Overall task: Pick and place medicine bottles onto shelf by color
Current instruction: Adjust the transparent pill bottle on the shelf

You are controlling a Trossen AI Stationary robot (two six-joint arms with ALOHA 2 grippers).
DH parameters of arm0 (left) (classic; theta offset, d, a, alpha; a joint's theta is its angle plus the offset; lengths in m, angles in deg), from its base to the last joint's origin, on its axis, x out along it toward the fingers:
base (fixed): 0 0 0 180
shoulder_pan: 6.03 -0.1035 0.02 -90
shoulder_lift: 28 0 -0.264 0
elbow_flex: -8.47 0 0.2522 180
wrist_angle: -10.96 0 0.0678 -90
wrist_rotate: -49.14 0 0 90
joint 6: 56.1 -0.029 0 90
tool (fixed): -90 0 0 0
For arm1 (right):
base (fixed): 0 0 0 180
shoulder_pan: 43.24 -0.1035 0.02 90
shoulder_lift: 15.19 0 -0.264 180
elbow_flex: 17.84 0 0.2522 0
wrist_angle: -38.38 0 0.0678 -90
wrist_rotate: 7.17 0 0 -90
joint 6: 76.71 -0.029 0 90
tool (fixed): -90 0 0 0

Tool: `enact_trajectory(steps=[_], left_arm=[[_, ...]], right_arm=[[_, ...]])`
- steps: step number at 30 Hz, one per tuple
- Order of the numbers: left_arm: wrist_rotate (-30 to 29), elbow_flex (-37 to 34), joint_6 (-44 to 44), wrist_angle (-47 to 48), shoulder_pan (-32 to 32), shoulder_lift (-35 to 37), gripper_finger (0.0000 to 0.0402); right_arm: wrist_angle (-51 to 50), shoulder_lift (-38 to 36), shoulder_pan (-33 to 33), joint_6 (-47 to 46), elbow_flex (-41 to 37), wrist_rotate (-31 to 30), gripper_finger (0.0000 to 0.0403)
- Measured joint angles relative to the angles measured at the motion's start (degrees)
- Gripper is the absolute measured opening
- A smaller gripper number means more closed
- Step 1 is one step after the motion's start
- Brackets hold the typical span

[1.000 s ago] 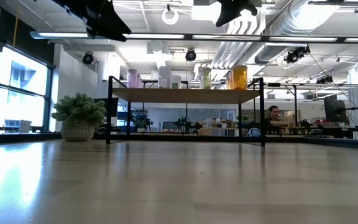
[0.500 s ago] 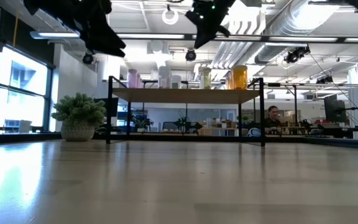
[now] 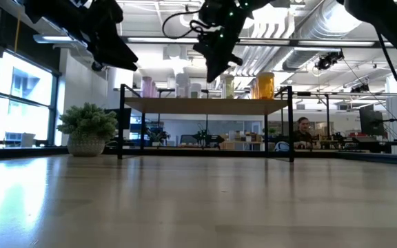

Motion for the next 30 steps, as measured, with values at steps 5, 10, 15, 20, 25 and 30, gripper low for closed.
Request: enact_trajectory(steps=[5, 10, 15, 20, 25, 30], left_arm=[[0.0, 0.0, -0.5, -0.5, 0.0, 0.0, 0.0278], [0.0, 0.0, -0.4, -0.5, 0.0, 0.0, 0.0278], [0.0, 0.0, -0.3, -0.5, 0.0, 0.0, 0.0278], [0.0, 0.0, -0.3, -0.4, 0.0, 0.0, 0.0278], [0.0, 0.0, -0.3, -0.4, 0.0, 0.0, 0.0278], [0.0, 0.0, -0.3, -0.4, 0.0, 0.0, 0.0278]], right_arm=[[-0.7, 1.4, 0.0, -0.7, 0.0, 0.3, 0.0002], [-1.3, 2.8, -0.2, -1.2, 0.0, 0.5, 0.0002], [-1.7, 4.2, -0.6, -1.2, -0.1, 1.7, 0.0002], [-1.6, 4.8, -1.2, -1.0, -0.1, 1.7, 0.0002], [-1.5, 4.7, -1.3, -1.2, -0.1, 1.7, 0.0002], [-0.5, 5.1, -1.2, 0.2, -0.1, 2.5, 0.0002]])
